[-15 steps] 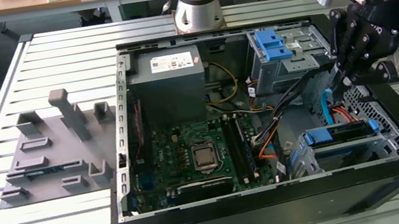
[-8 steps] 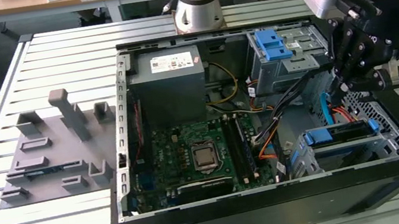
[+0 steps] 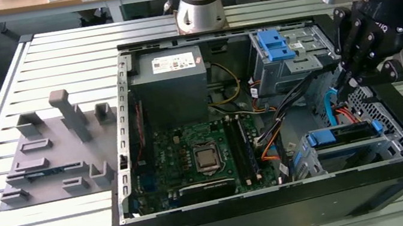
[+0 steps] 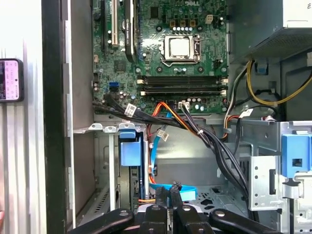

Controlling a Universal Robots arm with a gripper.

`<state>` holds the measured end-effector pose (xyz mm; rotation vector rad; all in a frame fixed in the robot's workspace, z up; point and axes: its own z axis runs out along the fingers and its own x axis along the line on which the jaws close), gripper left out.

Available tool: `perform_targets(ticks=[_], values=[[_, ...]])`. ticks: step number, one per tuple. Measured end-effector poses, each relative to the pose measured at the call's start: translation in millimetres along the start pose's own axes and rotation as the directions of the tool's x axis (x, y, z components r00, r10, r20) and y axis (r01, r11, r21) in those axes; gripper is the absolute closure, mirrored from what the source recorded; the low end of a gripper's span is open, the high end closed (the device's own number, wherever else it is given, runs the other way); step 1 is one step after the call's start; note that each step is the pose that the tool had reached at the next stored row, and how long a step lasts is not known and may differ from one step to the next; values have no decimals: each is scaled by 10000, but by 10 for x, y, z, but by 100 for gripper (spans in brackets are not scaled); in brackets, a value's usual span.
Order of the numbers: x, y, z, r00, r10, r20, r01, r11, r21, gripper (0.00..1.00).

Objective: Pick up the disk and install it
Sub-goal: 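Insert the second disk wire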

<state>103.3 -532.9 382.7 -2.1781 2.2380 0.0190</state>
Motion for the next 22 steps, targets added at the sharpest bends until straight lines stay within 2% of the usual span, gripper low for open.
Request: perform_targets(ticks=[3, 5, 6, 8, 9, 11, 17, 22], values=[[-14, 7, 0, 9998, 0, -186, 1, 10000, 23, 83], [-22, 33, 0, 9998, -1, -219, 2, 10000, 54, 82], [-29, 43, 1, 9997, -1, -226, 3, 10000, 61, 76], [-44, 50, 2, 9997, -1, -229, 3, 10000, 66, 76], [-49, 50, 3, 9997, -2, -230, 4, 10000, 67, 69], [-55, 50, 14, 9997, 3, -243, -1, 10000, 67, 69], [-74, 29, 69, 9994, 31, -350, -28, 10000, 70, 69], [-77, 24, 121, 9988, 60, -493, -56, 10000, 78, 69]])
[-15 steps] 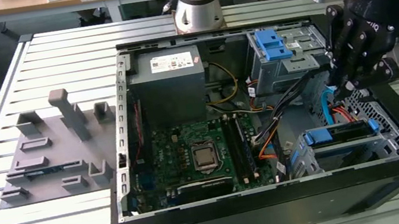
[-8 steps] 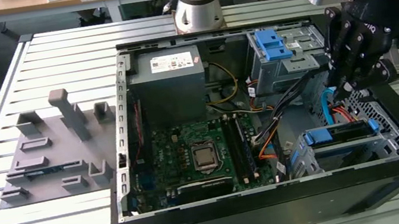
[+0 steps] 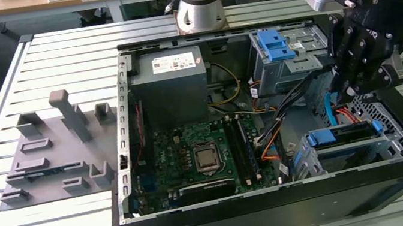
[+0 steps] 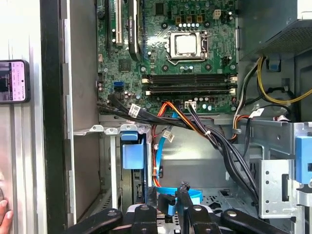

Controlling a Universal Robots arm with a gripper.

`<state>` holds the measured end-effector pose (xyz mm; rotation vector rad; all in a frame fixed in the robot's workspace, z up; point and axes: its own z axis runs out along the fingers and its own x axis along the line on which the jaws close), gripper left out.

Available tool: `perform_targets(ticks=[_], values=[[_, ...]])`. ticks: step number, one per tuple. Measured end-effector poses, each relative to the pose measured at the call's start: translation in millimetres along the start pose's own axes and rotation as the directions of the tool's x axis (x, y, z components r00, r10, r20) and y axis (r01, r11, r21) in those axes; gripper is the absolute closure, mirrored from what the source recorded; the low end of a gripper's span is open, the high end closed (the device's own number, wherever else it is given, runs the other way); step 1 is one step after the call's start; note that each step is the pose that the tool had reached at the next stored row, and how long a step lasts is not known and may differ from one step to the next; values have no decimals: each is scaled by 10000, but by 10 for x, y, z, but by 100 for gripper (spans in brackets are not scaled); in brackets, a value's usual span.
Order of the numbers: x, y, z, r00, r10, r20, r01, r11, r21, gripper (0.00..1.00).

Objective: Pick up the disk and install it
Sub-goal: 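Insert the second disk wire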

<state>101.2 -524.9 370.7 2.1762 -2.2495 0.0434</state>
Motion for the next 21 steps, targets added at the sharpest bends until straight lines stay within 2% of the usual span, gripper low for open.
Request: perform_targets(ticks=[1, 2, 3, 4, 5, 6, 8, 11, 12, 15, 17, 19, 21], values=[[0, 0, 11, 10000, 4, -29, -4, 10000, 2, 71], [-1, 0, 24, 10000, 9, -51, -9, 10000, 4, 77], [-1, -1, 38, 10000, 13, -65, -13, 10000, 6, 77], [-1, -1, 49, 10000, 16, -70, -16, 10000, 6, 83], [-2, -1, 53, 10000, 22, -72, -22, 10000, 6, 84], [-1, -2, 55, 10000, 31, -34, -31, 10000, 4, 84], [-2, -2, 57, 9995, 40, 312, -40, 10000, -8, 84], [1, -1, 59, 9964, 52, 845, -49, 10000, -29, 84], [3, -1, 63, 9960, 53, 897, -50, 10000, -30, 84], [37, -2, 79, 9959, 52, 901, -50, 10000, -31, 84], [88, -4, 100, 9959, 52, 901, -50, 10000, -31, 84], [142, -5, 131, 9959, 52, 901, -50, 10000, -31, 84], [165, -5, 169, 9959, 53, 904, -50, 10000, -31, 84]])
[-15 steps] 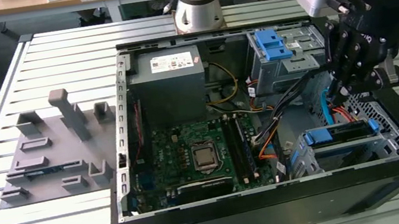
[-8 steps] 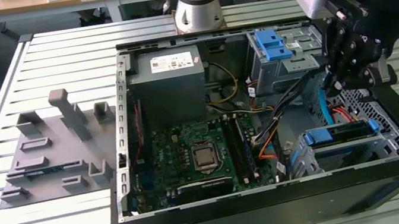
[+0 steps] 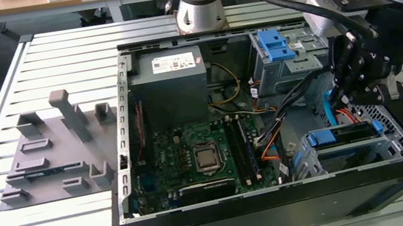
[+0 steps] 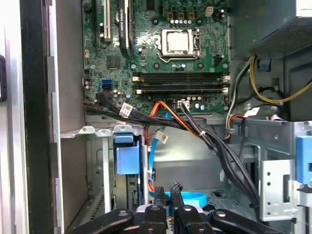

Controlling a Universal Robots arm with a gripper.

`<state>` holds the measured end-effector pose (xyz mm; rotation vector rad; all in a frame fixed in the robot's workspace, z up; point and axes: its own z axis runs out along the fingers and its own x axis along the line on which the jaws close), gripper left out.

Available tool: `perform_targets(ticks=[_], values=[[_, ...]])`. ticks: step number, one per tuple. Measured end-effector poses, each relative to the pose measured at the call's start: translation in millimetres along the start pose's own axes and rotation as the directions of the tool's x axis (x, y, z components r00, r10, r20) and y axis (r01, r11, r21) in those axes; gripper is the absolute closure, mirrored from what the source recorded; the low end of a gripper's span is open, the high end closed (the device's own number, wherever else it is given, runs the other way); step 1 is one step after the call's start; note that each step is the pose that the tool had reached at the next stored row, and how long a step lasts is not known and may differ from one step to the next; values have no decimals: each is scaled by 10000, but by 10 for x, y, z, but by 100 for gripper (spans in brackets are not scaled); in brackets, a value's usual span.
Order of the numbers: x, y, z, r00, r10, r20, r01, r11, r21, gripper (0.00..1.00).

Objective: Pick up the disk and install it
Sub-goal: 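Insert the second disk wire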

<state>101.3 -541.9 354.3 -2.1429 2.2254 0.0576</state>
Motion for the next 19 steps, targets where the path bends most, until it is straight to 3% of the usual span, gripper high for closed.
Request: perform_targets(ticks=[8, 19], values=[[12, 7, 30, 10000, -1, -3, 1, 10000, 0, 84], [189, 1, 106, 10000, 0, 35, 0, 10000, -2, 84]])
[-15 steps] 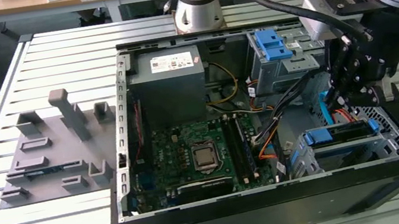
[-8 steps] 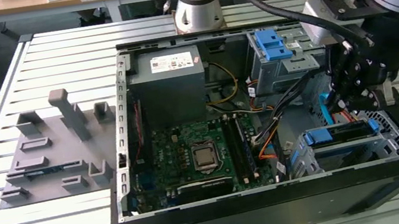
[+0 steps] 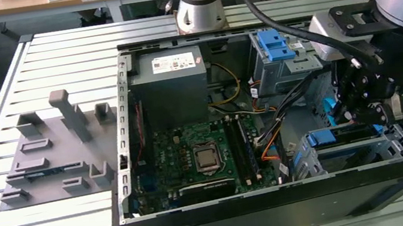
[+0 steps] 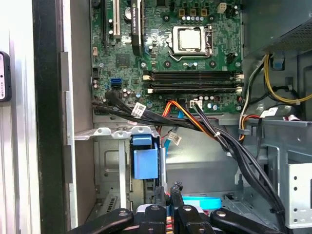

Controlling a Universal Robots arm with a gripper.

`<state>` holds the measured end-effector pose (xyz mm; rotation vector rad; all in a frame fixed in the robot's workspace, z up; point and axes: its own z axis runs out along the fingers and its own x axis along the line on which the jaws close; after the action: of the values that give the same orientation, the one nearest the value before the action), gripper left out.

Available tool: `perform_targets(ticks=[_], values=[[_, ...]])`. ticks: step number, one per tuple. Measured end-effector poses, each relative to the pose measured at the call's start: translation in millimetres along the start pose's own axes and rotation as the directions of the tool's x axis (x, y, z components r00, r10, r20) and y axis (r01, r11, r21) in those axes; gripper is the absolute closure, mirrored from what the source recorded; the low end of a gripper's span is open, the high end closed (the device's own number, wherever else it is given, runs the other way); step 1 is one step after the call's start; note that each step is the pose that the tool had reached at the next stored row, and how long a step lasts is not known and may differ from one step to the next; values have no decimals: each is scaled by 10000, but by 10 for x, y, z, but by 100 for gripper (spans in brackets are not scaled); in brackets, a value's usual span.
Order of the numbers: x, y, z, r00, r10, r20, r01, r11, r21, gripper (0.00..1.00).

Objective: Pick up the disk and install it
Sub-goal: 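Insert the second disk wire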

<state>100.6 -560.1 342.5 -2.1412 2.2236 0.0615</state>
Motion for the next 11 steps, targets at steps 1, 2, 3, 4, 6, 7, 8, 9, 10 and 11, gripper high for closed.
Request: perform_targets(ticks=[1, 2, 3, 4, 6, 7, 8, 9, 10, 11], values=[[9, 0, 5, 10000, 0, -1, 0, 10000, 0, 84], [14, -1, 12, 10000, -1, 1, 1, 10000, 0, 84], [16, -1, 15, 10000, 0, 1, 0, 10000, 0, 84], [18, -1, 17, 10000, -1, 0, 1, 10000, 0, 84], [22, -4, 25, 10000, -1, 0, 1, 10000, 0, 84], [22, -12, 28, 10000, -2, -1, 2, 10000, 0, 84], [24, -18, 32, 10000, -2, -2, 2, 10000, 0, 84], [26, -22, 37, 10000, -1, -1, 1, 10000, 0, 84], [28, -24, 41, 10000, -1, 0, 1, 10000, 0, 84], [34, -25, 44, 10000, 1, 0, -1, 10000, 0, 84]])
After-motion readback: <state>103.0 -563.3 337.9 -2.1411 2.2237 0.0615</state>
